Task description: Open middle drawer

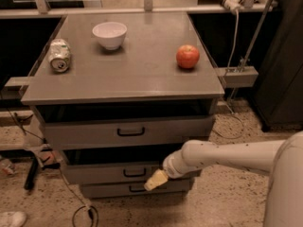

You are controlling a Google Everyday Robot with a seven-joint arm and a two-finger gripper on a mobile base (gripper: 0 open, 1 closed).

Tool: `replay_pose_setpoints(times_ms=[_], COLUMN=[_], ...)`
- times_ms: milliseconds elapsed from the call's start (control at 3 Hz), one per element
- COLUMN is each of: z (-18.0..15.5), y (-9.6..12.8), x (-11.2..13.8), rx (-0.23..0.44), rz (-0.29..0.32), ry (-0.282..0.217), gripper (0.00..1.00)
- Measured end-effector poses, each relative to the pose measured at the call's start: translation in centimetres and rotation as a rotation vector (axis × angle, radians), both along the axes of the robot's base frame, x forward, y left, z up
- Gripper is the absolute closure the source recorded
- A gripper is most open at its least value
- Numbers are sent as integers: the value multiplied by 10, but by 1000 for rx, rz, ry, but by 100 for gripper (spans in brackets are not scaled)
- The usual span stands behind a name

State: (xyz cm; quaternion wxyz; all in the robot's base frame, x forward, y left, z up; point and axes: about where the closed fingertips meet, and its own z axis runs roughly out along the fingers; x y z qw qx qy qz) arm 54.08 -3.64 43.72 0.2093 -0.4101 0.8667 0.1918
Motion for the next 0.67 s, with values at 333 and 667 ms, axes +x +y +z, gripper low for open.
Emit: replay_pose_setpoints(times_ms=[333,667], z=[2,11], y=[0,-6], x=[0,-33], rx=[0,6], rz=[0,-14], ry=[0,13], gripper=[0,0])
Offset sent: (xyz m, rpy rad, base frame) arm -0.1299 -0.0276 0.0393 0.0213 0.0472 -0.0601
